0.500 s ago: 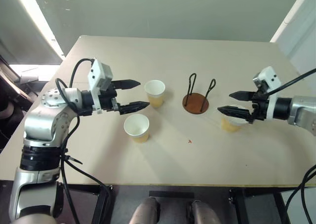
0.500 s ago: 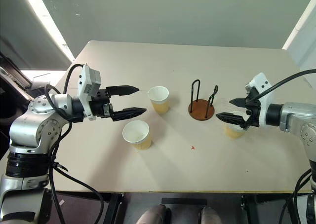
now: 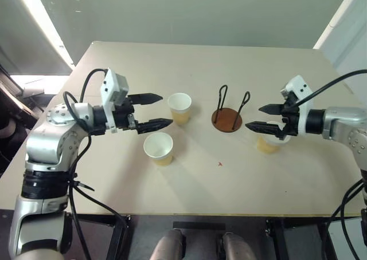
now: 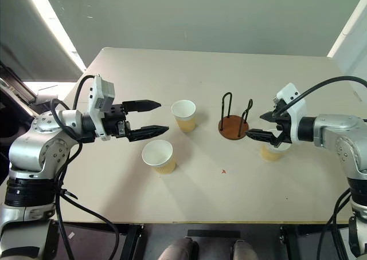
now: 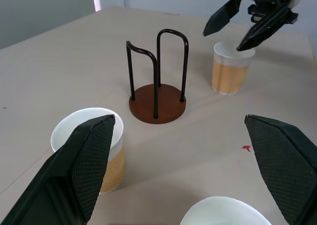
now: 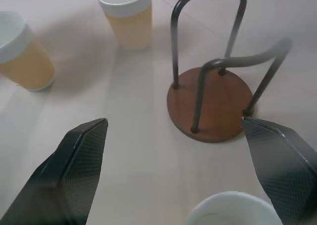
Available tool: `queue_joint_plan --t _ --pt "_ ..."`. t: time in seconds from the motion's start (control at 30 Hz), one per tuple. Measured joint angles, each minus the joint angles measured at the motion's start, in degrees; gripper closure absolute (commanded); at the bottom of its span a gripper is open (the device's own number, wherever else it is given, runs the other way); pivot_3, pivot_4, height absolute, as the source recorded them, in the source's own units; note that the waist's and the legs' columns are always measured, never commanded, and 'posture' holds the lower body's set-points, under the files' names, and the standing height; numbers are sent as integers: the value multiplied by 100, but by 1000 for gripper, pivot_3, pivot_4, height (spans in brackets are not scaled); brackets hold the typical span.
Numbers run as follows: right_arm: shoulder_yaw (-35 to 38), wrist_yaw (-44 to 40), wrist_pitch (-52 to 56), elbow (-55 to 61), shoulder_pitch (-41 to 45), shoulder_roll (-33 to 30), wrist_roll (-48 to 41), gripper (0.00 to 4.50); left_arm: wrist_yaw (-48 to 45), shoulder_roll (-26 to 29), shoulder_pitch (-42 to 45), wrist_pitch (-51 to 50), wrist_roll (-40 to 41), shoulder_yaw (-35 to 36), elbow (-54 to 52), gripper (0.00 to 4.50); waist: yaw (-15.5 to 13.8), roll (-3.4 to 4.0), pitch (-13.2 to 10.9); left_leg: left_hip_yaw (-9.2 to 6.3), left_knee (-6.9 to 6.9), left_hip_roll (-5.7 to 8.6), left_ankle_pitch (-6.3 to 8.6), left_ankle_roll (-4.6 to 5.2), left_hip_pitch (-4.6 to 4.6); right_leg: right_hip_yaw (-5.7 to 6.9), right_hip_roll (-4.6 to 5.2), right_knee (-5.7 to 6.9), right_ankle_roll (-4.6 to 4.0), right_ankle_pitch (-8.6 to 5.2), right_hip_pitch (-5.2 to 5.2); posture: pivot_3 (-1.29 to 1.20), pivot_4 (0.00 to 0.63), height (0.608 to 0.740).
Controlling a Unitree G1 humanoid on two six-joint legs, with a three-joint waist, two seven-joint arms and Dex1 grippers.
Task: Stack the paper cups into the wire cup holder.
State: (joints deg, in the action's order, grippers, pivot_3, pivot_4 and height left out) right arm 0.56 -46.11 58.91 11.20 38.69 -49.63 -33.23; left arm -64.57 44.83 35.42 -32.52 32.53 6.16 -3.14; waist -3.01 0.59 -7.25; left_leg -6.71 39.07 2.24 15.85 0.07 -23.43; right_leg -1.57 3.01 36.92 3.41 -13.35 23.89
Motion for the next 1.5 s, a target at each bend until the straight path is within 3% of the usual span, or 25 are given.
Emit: queue_joint_plan --t 0.4,0.7,0.8,1.13,1.17,1.5 --pt "-797 -5 -472 -1190 614 539 874 50 -10 44 83 5 -16 -1 70 0 7 0 0 -2 -2 0 0 0 -3 1 0 1 0 0 2 0 150 740" --pt "-824 205 -536 -1645 989 1261 1175 50 -4 78 82 6 -20 1 71 0 2 0 0 -3 -2 1 0 0 -4 2 0 1 0 0 2 0 150 740" --pt "-824 254 -528 -1703 1028 1387 1241 664 -2 78 83 6 -20 1 71 0 1 0 0 -4 -2 1 0 0 -4 2 0 1 0 0 2 0 150 740" --pt "-767 267 -333 -1601 1019 1360 1220 4268 -167 209 82 -72 20 -2 66 0 1 0 0 -4 -3 1 -1 -1 -6 3 0 1 -1 0 2 0 150 740" --pt "-757 202 -313 -1513 1001 1296 1187 4455 -236 257 82 -127 74 -3 56 0 0 0 0 -4 -4 1 -1 -1 -7 4 0 1 -1 0 2 0 150 740" --pt "-784 -1024 -154 266 391 168 498 4455 -1162 789 -44 -657 588 -200 -752 0 4 0 0 -6 -4 1 0 -1 -15 4 0 -5 -1 0 3 0 150 740"
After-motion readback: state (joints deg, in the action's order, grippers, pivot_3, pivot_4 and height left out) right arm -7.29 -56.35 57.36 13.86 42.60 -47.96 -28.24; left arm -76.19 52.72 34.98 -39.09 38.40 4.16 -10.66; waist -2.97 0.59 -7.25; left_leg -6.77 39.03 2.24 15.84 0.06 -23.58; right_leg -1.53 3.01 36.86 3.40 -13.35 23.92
